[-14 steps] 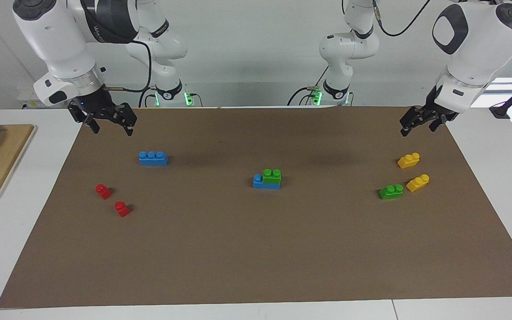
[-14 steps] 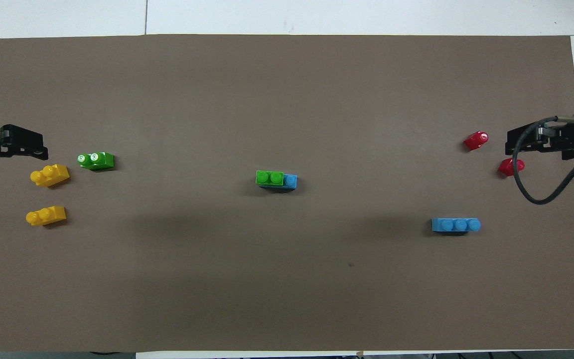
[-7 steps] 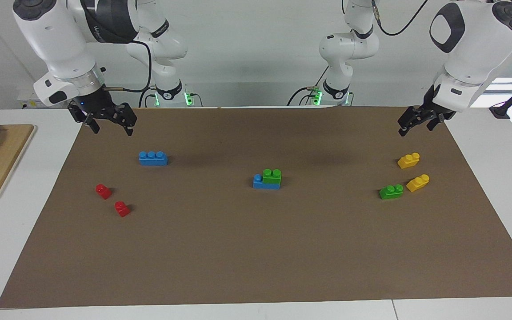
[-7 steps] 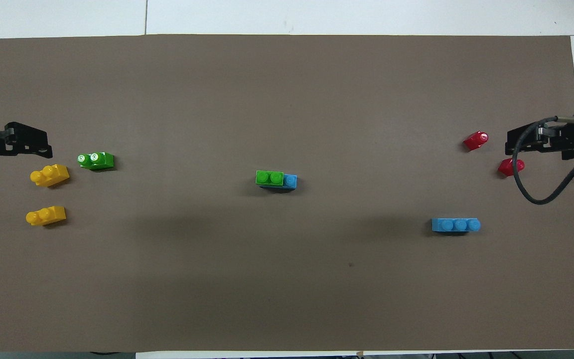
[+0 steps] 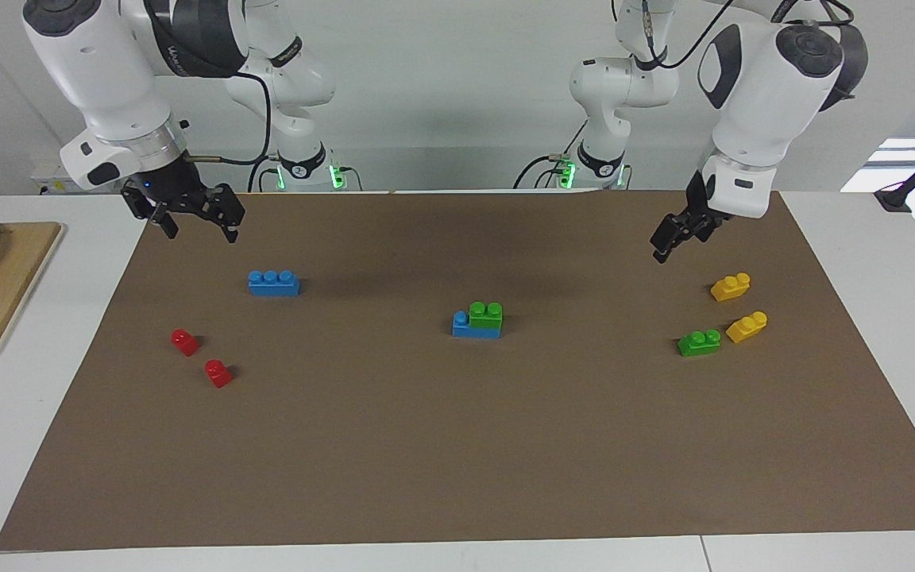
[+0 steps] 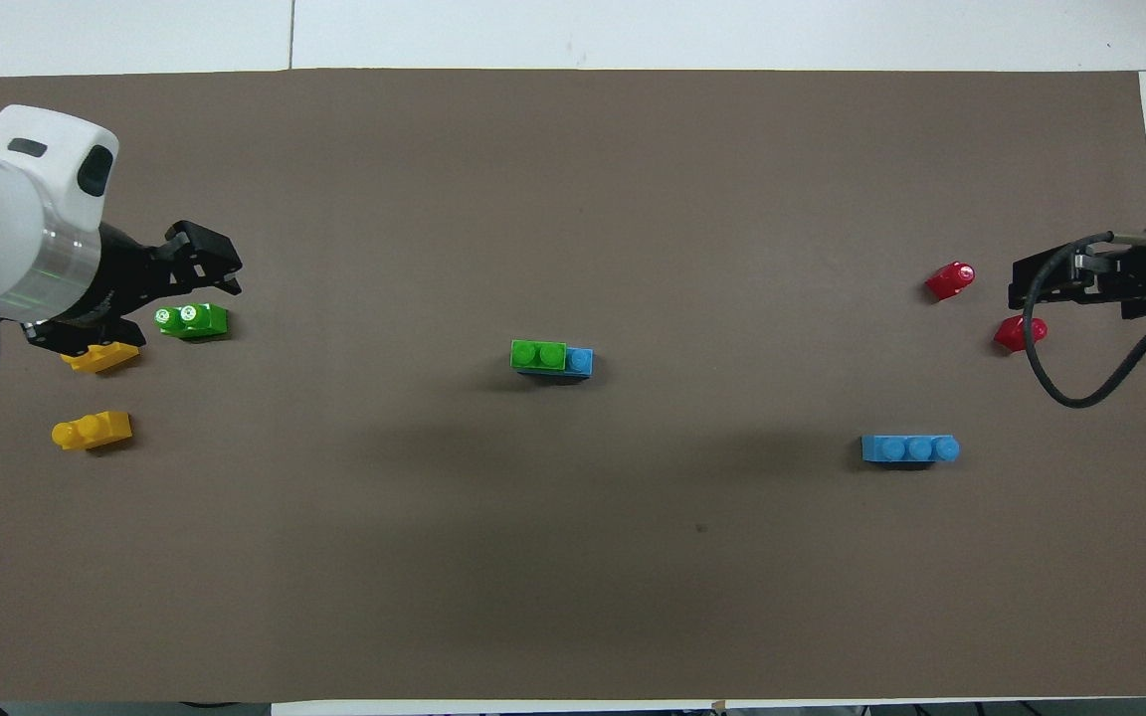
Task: Remove green block with left arm and hold with right
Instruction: 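Swing the left gripper toward the joined green-blue brick while the right gripper follows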
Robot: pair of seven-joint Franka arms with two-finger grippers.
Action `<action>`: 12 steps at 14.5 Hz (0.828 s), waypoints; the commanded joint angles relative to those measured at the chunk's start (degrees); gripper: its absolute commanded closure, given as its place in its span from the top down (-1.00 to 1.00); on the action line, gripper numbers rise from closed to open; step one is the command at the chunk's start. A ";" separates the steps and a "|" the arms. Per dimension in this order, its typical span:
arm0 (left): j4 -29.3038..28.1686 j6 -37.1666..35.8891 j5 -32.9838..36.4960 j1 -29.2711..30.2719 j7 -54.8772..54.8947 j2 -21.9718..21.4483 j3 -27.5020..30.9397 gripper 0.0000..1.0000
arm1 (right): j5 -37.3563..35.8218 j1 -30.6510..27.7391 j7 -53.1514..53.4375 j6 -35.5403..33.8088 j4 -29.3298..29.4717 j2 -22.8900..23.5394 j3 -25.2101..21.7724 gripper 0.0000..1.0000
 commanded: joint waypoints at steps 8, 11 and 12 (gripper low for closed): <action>-9.33 9.92 -2.37 -7.64 -34.99 -2.04 0.79 1.00 | 3.88 -1.44 20.62 2.27 -2.36 -0.68 0.97 1.00; -10.58 12.75 -2.37 -7.73 -38.24 -2.22 0.70 1.00 | 8.64 0.40 41.03 4.02 -3.94 -0.51 1.33 0.98; -10.49 13.10 -2.37 -7.73 -38.95 -2.22 0.70 1.00 | 10.22 1.71 48.32 4.29 -4.55 -0.42 1.33 0.98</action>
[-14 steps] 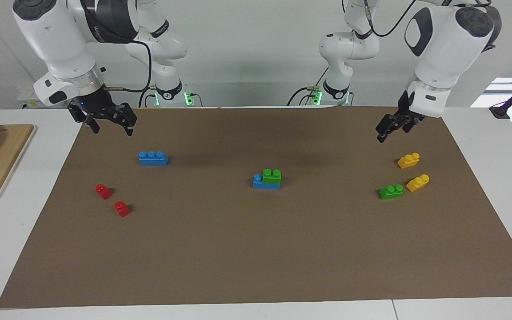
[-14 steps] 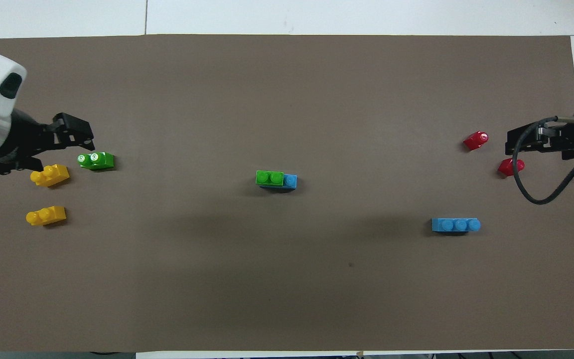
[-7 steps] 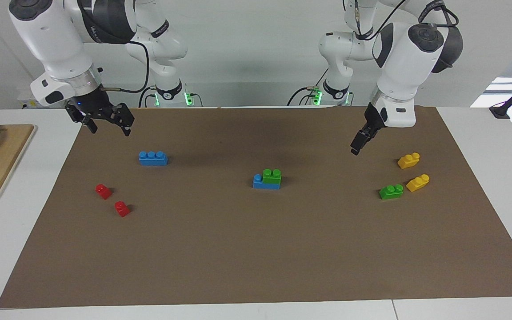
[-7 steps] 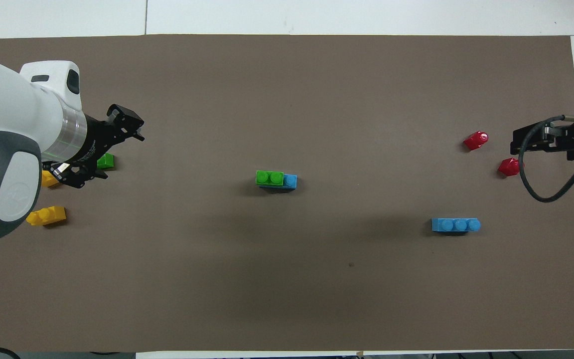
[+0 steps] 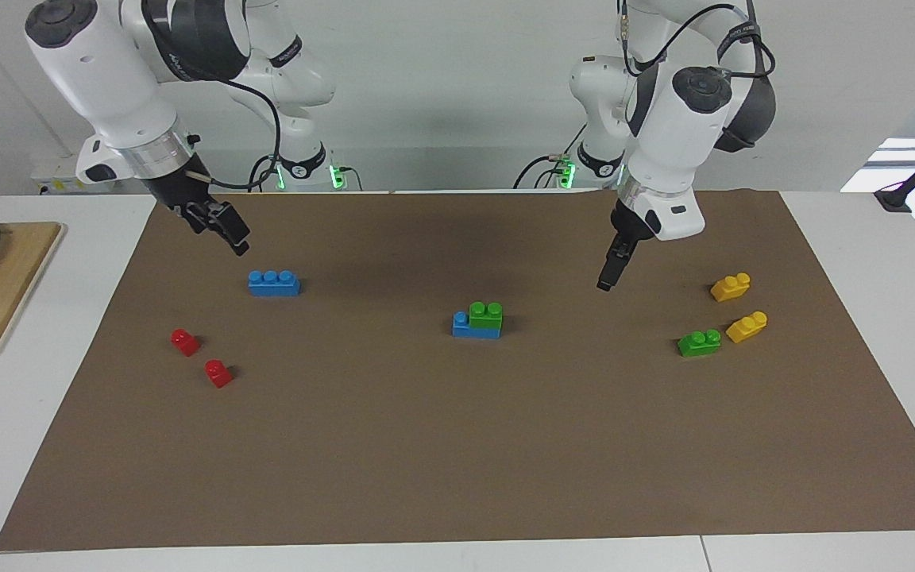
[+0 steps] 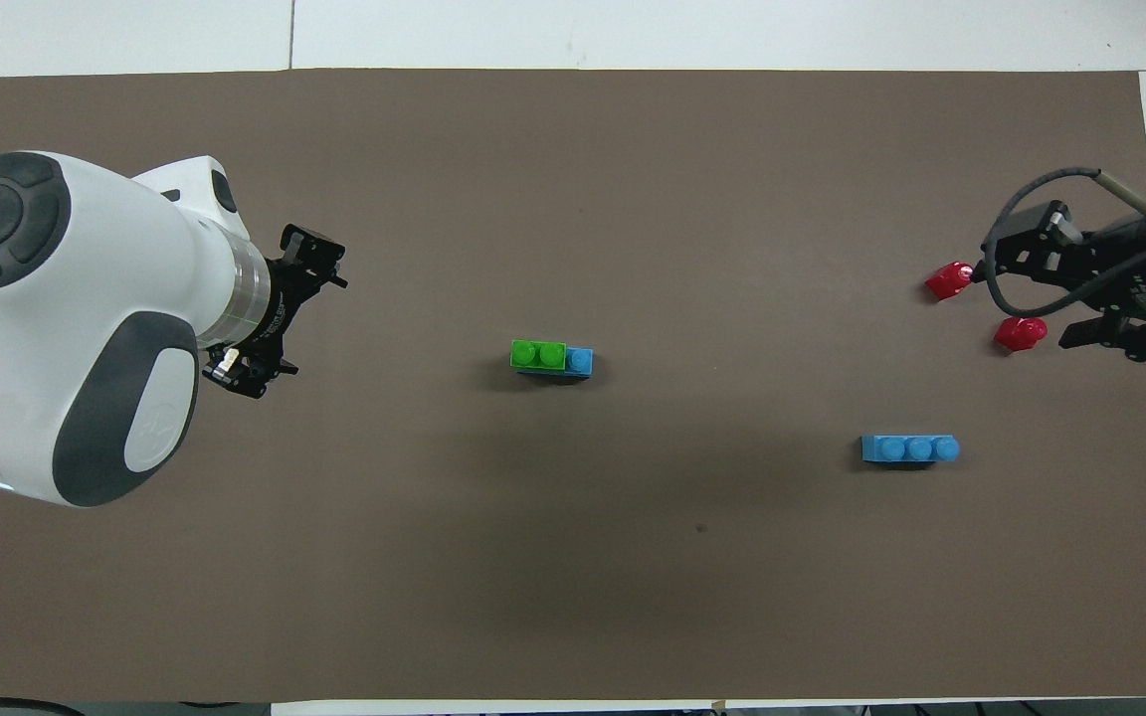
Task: Remove green block with left arm and hold with right
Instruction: 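Swing the left gripper toward the joined green-blue brick while the right gripper follows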
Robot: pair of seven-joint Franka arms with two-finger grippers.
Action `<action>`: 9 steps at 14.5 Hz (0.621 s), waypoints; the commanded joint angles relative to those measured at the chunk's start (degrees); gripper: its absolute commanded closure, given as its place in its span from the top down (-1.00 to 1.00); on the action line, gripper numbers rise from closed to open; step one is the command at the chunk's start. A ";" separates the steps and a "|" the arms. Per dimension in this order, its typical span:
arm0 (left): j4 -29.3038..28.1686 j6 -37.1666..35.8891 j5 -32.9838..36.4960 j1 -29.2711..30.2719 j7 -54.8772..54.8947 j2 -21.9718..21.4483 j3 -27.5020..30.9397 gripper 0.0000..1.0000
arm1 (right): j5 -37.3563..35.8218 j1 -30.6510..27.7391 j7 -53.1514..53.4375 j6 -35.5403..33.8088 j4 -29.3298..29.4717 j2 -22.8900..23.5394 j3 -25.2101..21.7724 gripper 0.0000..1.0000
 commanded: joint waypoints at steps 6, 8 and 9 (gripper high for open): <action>8.51 -1.53 -0.34 -3.22 -15.43 8.40 0.83 1.00 | 17.97 6.48 38.20 5.39 -5.51 3.58 0.22 0.98; 12.72 -3.28 -0.26 -4.55 -18.78 12.70 0.83 1.00 | 20.89 8.94 42.52 9.08 -5.60 5.25 0.22 0.98; 15.27 -3.38 -0.34 -5.25 -20.88 14.99 0.83 1.00 | 21.42 9.91 44.20 10.93 -5.78 6.13 0.22 0.98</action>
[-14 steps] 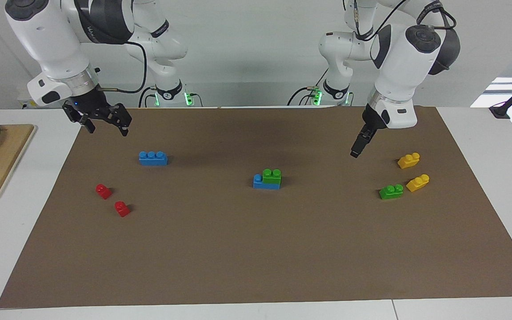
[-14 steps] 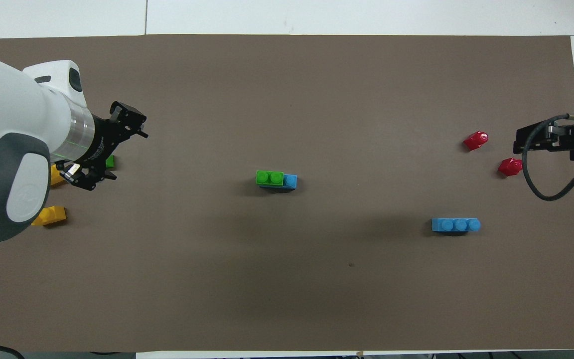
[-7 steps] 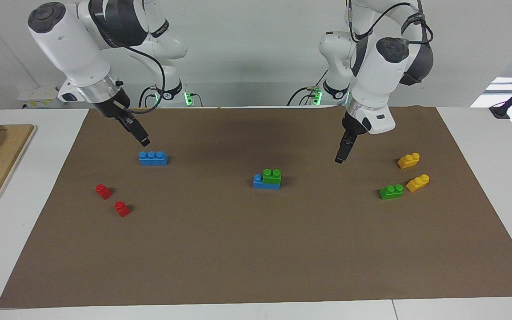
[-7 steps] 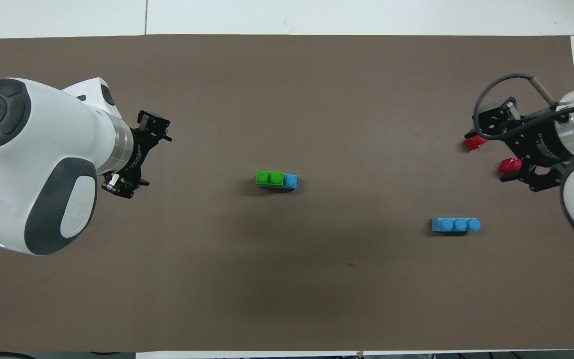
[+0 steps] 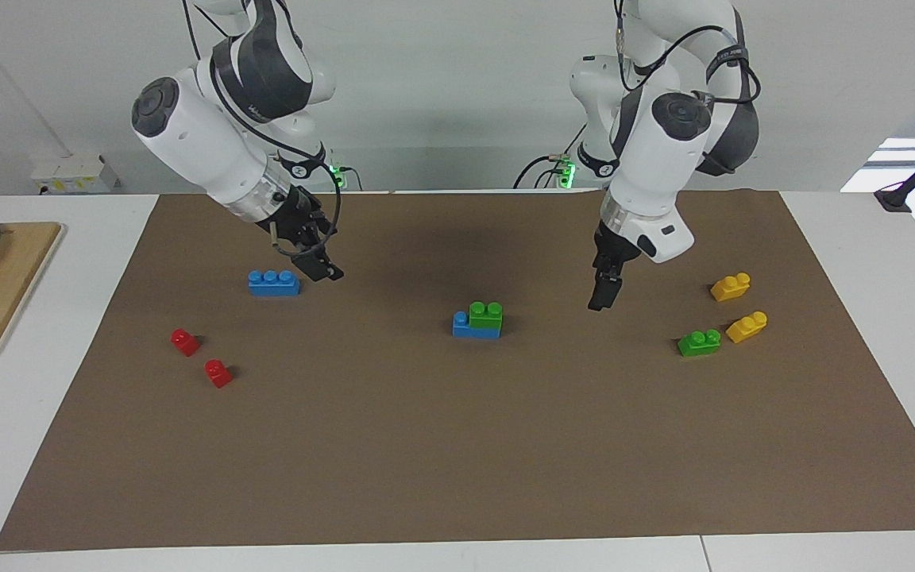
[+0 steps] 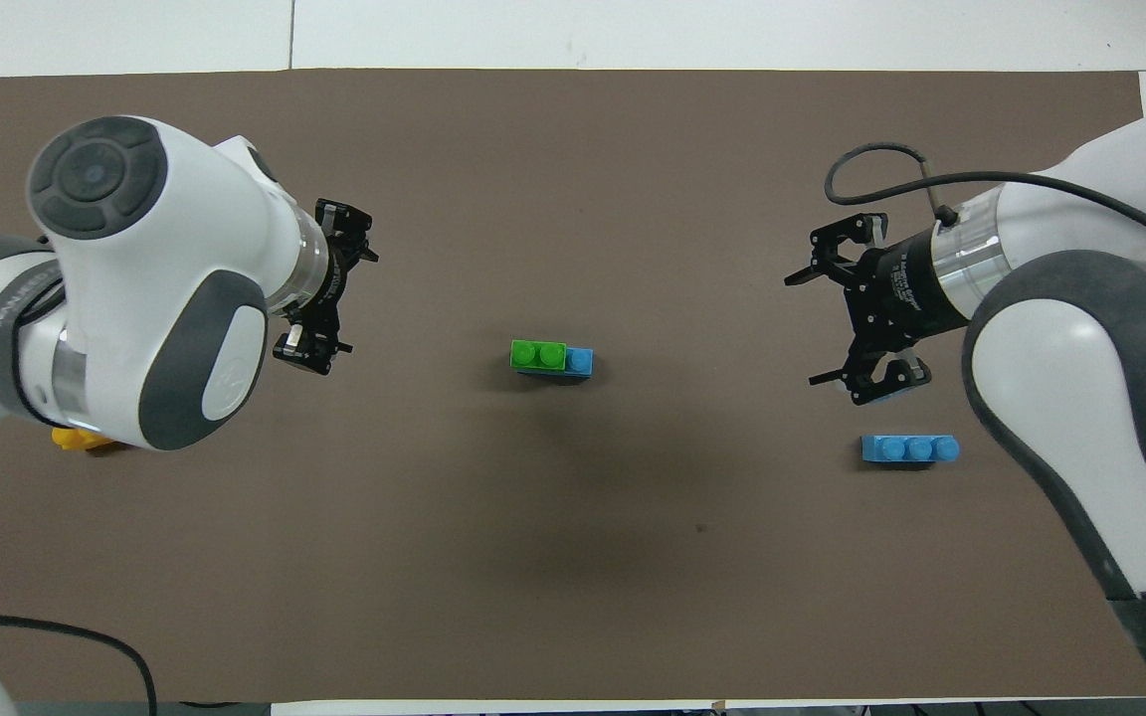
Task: Remove green block with left arm and hold with right
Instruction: 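Lower the left gripper onto the green brick while the right gripper reaches the blue brick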
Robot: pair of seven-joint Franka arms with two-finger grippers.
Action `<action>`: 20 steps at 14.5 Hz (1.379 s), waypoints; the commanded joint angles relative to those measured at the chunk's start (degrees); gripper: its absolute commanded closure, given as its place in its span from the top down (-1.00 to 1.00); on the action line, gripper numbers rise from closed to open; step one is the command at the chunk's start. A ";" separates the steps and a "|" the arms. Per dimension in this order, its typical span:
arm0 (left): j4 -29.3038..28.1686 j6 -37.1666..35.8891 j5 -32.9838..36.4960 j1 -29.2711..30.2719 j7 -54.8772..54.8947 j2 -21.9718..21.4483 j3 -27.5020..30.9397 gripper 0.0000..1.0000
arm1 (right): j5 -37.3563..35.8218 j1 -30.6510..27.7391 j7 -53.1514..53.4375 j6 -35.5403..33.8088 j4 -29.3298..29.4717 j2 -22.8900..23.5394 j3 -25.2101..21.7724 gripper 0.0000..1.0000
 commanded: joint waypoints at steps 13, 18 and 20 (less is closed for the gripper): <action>0.91 7.02 0.36 -11.03 -23.89 10.42 0.80 1.00 | 8.00 13.54 12.50 24.51 -7.59 7.60 0.01 0.98; -1.91 9.93 0.28 -12.35 -26.88 10.51 0.80 1.00 | 8.19 14.95 12.06 29.52 -9.26 9.79 0.01 0.98; -1.92 10.28 0.28 -12.44 -27.50 10.51 0.72 1.00 | 8.19 16.70 11.80 32.06 -9.26 11.11 0.01 0.98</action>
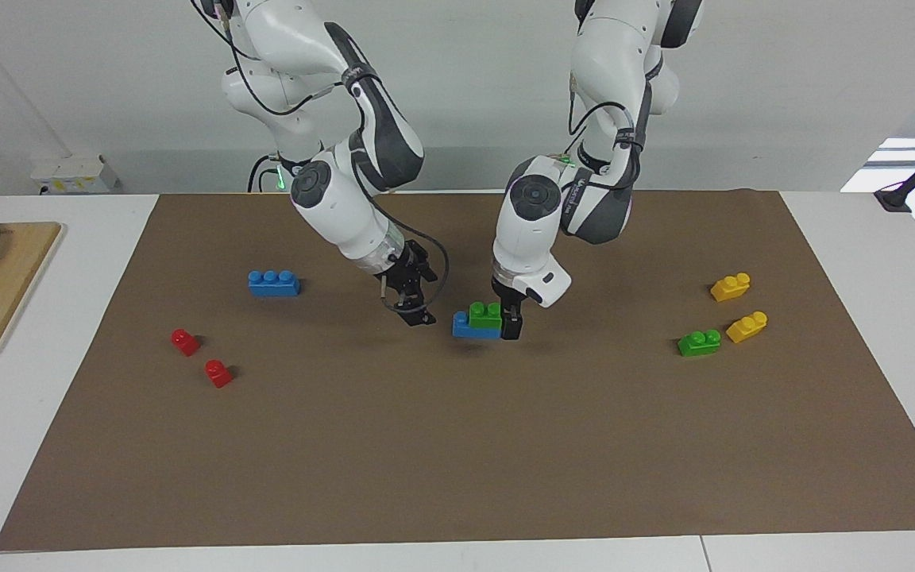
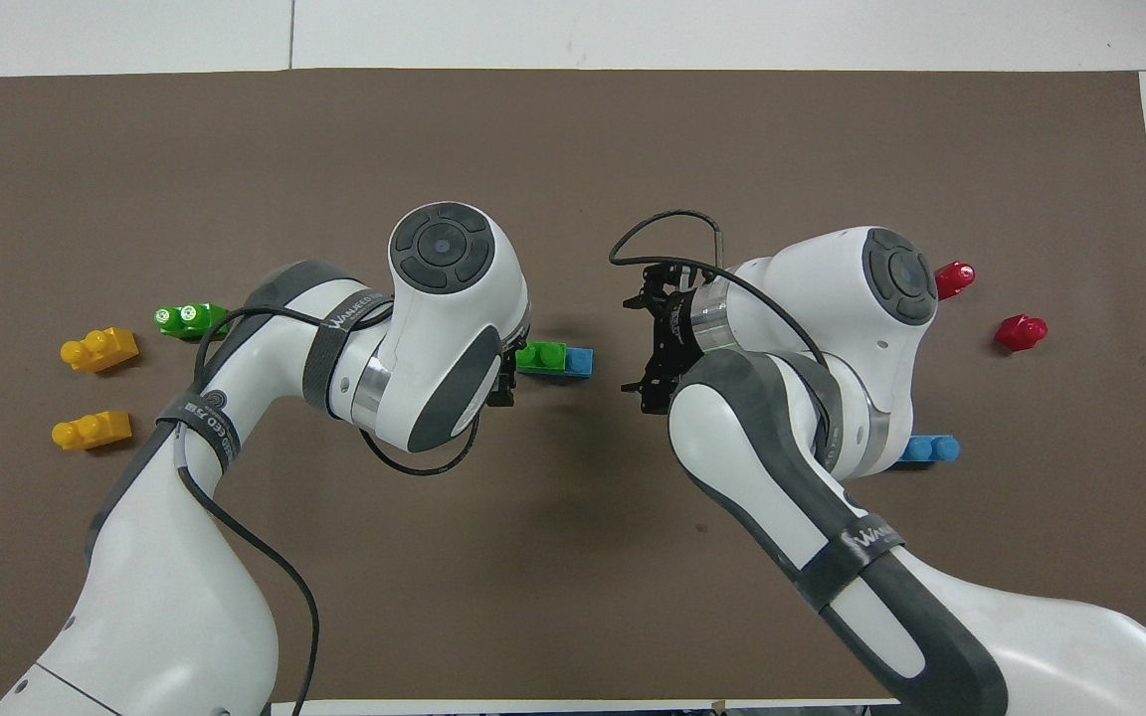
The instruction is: Remove green block with left arm and hold with right
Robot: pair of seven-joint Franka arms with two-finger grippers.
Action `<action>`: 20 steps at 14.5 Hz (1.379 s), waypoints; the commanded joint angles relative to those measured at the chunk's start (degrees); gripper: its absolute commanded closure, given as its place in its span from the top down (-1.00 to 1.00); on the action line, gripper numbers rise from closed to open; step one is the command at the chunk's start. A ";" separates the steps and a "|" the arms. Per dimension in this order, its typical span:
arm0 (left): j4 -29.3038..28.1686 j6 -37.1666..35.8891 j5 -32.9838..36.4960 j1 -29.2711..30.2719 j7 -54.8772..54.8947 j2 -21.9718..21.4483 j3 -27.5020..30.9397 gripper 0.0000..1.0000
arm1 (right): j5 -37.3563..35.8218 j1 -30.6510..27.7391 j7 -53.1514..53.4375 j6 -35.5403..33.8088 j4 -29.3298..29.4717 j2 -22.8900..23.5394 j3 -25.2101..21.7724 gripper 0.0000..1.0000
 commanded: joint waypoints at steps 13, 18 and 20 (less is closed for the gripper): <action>-5.07 5.98 0.16 -2.79 -4.53 -2.17 0.68 1.00 | 1.66 5.21 -1.45 11.56 -1.47 6.58 0.02 0.99; -5.16 5.89 0.16 -2.79 -4.44 -2.26 0.68 1.00 | 1.92 6.79 -1.37 14.64 -1.47 8.34 0.02 0.99; -5.24 6.07 0.16 -2.88 -4.70 -2.26 0.68 1.00 | 2.62 7.31 -1.37 15.69 -1.47 8.78 0.02 0.99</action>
